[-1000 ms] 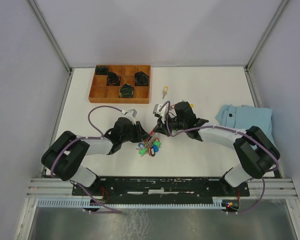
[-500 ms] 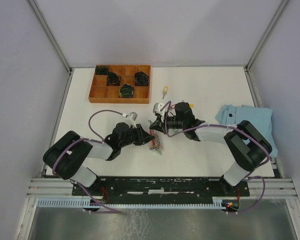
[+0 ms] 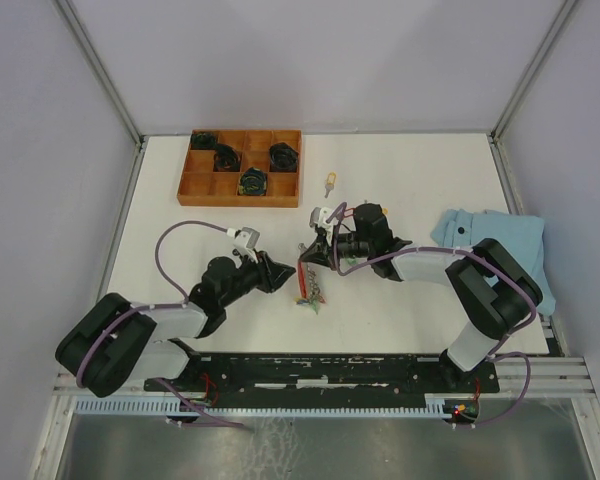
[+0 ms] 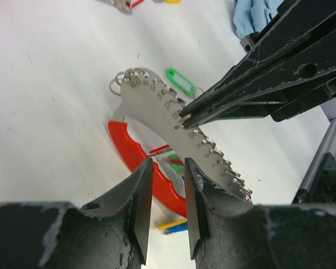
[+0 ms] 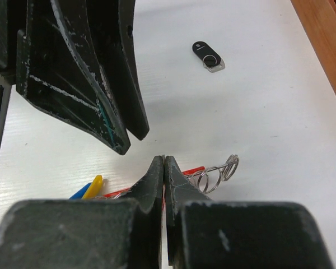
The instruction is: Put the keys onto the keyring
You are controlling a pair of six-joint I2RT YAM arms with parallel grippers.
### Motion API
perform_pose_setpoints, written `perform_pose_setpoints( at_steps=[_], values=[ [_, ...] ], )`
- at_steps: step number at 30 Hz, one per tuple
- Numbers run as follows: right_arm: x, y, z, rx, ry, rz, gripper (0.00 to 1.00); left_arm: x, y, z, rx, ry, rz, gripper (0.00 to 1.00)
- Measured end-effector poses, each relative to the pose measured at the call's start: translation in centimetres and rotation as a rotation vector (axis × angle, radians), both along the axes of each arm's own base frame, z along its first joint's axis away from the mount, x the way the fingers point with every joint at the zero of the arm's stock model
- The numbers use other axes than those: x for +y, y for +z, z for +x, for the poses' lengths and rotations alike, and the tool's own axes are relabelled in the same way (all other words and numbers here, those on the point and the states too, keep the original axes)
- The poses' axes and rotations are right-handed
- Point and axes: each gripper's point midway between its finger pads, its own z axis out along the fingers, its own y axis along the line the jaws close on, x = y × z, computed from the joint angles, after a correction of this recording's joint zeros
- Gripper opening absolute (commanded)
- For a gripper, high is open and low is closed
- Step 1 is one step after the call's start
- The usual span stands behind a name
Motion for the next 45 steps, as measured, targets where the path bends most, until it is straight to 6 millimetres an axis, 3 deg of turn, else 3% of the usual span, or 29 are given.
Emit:
perform_pose_setpoints(
  at_steps=[6, 16, 28, 45],
  values=[
    [0.1, 0.0, -0.4, 0.0, 0.026, 0.004, 0.01, 0.5, 1.3, 0.8, -0.168, -0.022, 0.059, 0.36],
    [-0.2, -0.5, -1.0, 0.008, 0.057, -0.01, 0.01, 0.0, 1.5, 0.1, -0.381, -0.184, 0.137, 0.36],
    [-1.0, -1.7, -2.1, 0.057, 0.095, -0.052, 0.01, -2.5, 0.5, -0.7, -0.428, -0.409, 0.129, 0.33],
    [-1.6, -2.0, -3.0, 0.075, 0.127, -0.073, 0.01, -3.4, -0.4, -1.0, -0.444, -0.536, 0.144, 0.23]
  ],
)
